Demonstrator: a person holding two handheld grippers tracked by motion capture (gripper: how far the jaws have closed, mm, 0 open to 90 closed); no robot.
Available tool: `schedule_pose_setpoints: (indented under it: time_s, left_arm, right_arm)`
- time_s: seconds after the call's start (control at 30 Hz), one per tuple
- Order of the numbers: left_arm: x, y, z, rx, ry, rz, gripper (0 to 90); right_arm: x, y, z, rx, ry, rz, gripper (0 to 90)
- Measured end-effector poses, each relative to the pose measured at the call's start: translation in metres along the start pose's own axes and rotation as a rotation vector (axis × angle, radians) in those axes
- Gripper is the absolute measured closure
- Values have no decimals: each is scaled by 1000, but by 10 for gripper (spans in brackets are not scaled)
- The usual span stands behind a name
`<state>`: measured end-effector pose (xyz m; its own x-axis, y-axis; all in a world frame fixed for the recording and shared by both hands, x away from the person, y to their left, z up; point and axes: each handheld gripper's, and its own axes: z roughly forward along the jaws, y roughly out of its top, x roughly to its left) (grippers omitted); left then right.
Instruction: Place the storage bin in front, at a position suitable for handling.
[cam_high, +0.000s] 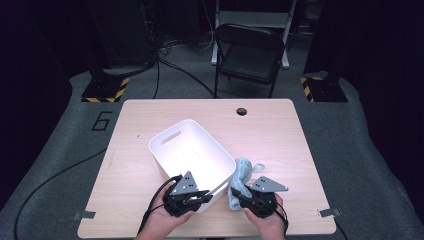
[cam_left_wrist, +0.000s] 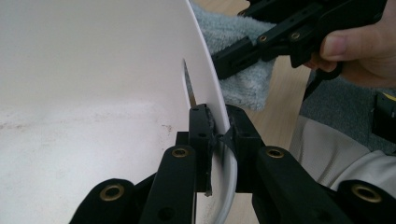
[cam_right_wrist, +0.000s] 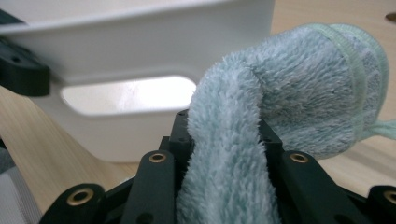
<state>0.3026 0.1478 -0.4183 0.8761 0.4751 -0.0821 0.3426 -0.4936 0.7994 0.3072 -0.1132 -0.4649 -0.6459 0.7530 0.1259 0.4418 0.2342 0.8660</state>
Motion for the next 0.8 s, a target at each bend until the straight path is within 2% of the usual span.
schedule_pose_setpoints:
  time_s: [0.2,0.3,0.33,0.53,0.77,0.8]
  left_arm:
    - [-1,0,0,-4,9,0,821]
    - [0,0,0,0,2,-1,820]
    - [-1,0,0,-6,11,-1,820]
    - [0,0,0,-1,1,0,821]
    - [0,0,0,0,0,0,821]
    - [0,0,0,0,0,0,820]
  right_arm:
    - [4,14,-16,-65,0,-16,678]
    - [6,18,-20,-73,-1,-26,677]
    - [5,18,-20,-72,0,-30,677]
    - [2,13,-14,-54,5,-22,677]
    - [-2,3,-2,1,3,-21,678]
    - [-1,0,0,10,10,-8,678]
